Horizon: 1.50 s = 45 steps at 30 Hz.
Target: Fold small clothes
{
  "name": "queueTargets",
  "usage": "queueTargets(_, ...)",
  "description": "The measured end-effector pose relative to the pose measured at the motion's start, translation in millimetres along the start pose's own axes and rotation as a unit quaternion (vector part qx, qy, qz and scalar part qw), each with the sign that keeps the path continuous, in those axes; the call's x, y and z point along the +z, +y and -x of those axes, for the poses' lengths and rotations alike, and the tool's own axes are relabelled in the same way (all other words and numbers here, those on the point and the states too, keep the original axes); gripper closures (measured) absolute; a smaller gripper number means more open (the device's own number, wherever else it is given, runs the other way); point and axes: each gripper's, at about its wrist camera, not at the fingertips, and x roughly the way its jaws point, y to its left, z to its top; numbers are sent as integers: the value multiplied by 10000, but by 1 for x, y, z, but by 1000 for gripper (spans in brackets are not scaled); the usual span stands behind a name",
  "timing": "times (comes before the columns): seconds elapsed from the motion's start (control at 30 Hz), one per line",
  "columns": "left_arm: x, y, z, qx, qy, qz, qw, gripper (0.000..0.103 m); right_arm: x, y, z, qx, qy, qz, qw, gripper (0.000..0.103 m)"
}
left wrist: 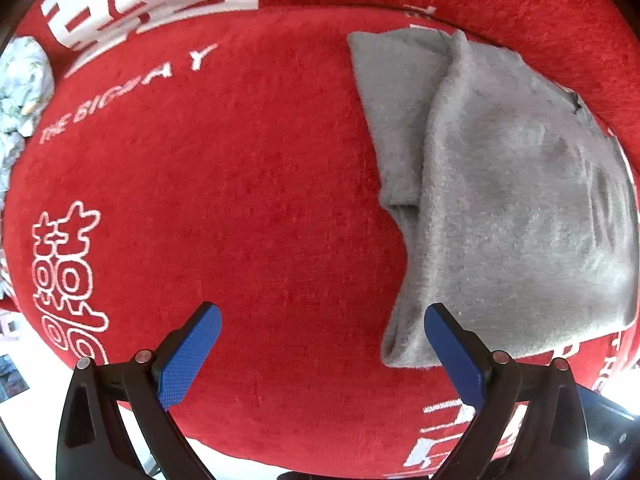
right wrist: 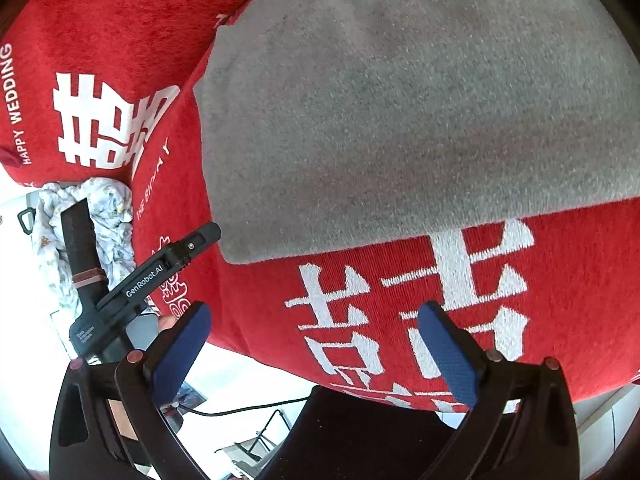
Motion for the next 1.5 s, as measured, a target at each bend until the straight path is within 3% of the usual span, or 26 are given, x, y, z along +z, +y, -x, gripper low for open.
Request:
queueTargets(0.2, 2, 27, -3, -233, -16, 127, 9996, 1, 2, -6, -4, 196, -18, -168, 9997, 0)
queueTargets(0.33, 10, 50, -2, -482, -152, 304, 9983, 1, 2, -11, -13, 611, -32, -385, 9974, 0)
queueTargets(0.43, 16, 69, -2, -889, -222, 534, 9944, 1, 3, -14, -24, 1012, -22, -572, 9932, 0)
queueTargets(0.57, 24, 84, -5, -1325, -228, 666, 9887, 1, 2, -18, -43, 1668, -210, -969, 9810, 0)
queueTargets(0.8, 33, 79, -18, -2173, -5, 563, 9745, 1, 11, -14, -63, 2384, -655, -1520, 9569, 1)
queueTargets(0.87, 36, 73, -18, -2373, 65, 561, 9698, 1, 16, -12, -64, 2455, -716, -1675, 9521, 6)
queueTargets(0.9, 38, 72, -19, -2509, 110, 585, 9662, 1, 18, -12, -65, 2457, -698, -1743, 9510, 30)
queueTargets(0.93, 40, 71, -20, -2605, 145, 615, 9634, 1, 22, -13, -69, 2421, -590, -1870, 9502, 77)
queueTargets(0.97, 42, 73, -22, -2701, 189, 663, 9604, 1, 25, -16, -72, 2461, -512, -1994, 9471, 96)
queueTargets(1.03, 45, 69, -22, -2814, 227, 694, 9568, 1, 28, -17, -66, 2714, -609, -1980, 9399, 95)
queueTargets(1.13, 49, 48, -19, -3041, 267, 686, 9498, 1, 34, -4, -40, 2839, -762, -1497, 9440, 95)
queueTargets(1.3, 79, 23, -32, -3692, 560, 718, 9249, 1, 38, 13, -7, 2871, -887, -958, 9490, 95)
queueTargets(1.4, 95, 1, -30, -3950, 556, 593, 9151, 1, 36, 15, -4, 2856, -857, -850, 9507, 95)
queueTargets(1.43, 98, -6, -28, -3972, 546, 523, 9146, 2, 35, 16, -6, 2798, -813, -823, 9531, 95)
queueTargets(1.5, 102, -21, -25, -3782, 478, 351, 9238, 23, 30, 12, -13, 2591, -659, -793, 9603, 95)
